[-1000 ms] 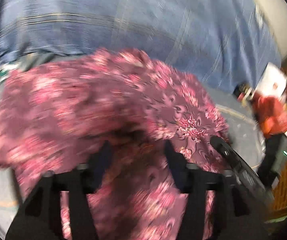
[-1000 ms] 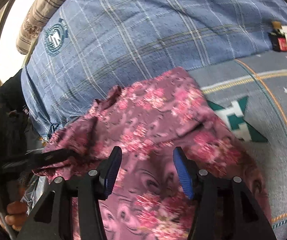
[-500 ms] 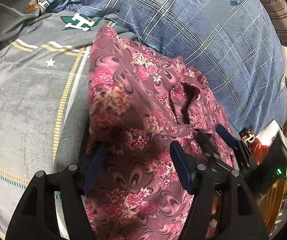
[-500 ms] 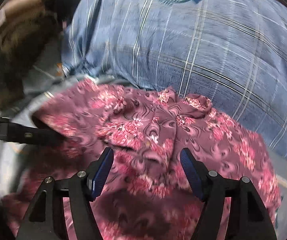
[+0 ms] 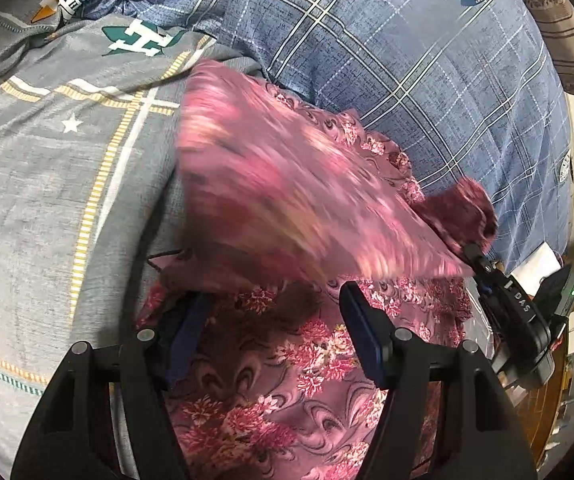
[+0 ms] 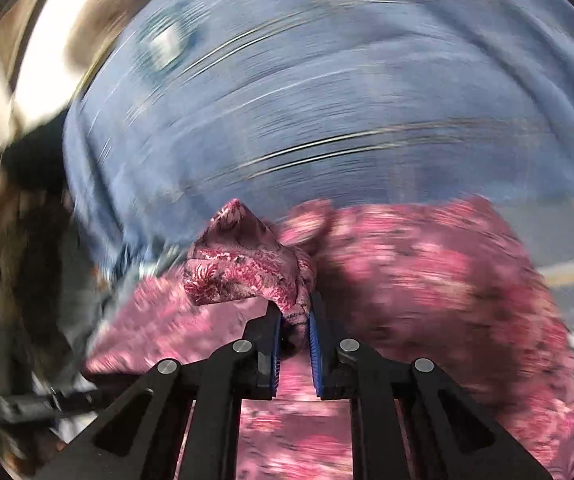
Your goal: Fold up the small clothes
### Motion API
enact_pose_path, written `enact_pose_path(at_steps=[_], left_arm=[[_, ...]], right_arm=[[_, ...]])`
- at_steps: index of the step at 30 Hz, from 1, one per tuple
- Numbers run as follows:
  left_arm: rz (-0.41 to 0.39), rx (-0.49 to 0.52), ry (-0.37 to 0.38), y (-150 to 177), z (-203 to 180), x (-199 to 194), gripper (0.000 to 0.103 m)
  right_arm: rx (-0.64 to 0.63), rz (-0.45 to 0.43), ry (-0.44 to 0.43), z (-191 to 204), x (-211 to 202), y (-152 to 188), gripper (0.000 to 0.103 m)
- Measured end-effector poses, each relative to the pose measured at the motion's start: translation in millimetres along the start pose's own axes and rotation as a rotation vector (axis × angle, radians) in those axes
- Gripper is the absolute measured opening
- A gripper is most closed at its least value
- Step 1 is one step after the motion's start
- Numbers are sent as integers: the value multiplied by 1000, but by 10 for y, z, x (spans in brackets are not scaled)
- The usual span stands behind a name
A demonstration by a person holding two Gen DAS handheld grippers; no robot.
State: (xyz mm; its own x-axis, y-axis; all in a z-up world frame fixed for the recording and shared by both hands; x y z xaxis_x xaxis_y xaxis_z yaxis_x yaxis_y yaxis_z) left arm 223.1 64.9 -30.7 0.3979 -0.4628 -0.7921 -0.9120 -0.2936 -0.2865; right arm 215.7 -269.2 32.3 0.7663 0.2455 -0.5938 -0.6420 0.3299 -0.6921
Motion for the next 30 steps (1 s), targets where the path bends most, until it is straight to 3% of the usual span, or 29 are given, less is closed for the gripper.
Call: enact_pose_path(at_steps=[6, 9, 10, 13, 15, 16, 17, 21, 23, 26, 30], left_arm=[[27, -3, -31, 15, -47, 140, 66], [28, 7, -28, 41, -75, 128, 66], [30, 10, -26, 49, -88, 130, 66], [29, 10, -49, 18, -118, 183, 66], [23, 16, -66, -30, -158, 225, 65], [21, 29, -64, -56, -182, 233, 65], [23, 31, -57, -80, -205, 215, 65], [-2, 36, -62, -147, -199, 161, 65], [44, 7, -72, -128, -99, 270, 63], [32, 39, -72, -44, -84, 228, 62], [58, 31, 9, 118, -42, 53, 63]], right_arm=[[281, 12, -5, -823, -151, 93, 17], [385, -46, -55, -1023, -272, 137, 37], [386, -55, -63, -1025, -279, 138, 49], [344, -33, -65, -945, -188, 106, 54], [286, 2, -12, -850, -41, 51, 50], [263, 14, 5, -812, -7, 27, 22], [227, 21, -14, -751, 5, -43, 6], [214, -93, -43, -768, -296, -213, 5], [239, -53, 13, -918, -237, -189, 5], [264, 101, 99, -1161, -19, 13, 5], [227, 33, 46, -997, -274, 12, 9]])
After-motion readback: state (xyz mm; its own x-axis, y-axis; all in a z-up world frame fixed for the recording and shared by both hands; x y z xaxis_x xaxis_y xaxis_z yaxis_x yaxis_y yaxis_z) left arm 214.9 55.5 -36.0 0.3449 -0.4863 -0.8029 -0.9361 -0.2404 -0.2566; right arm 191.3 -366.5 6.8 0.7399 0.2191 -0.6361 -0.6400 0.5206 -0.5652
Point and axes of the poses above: each gripper's, at about its wrist camera, not at the fingertips, and x roughly the way its jaws point, z to its left, y to its underside, the point moved 3 cm from there along x, roughly the way its jaws point, and after that the axes turned 2 degrees about -x, right-handed, at the moved point
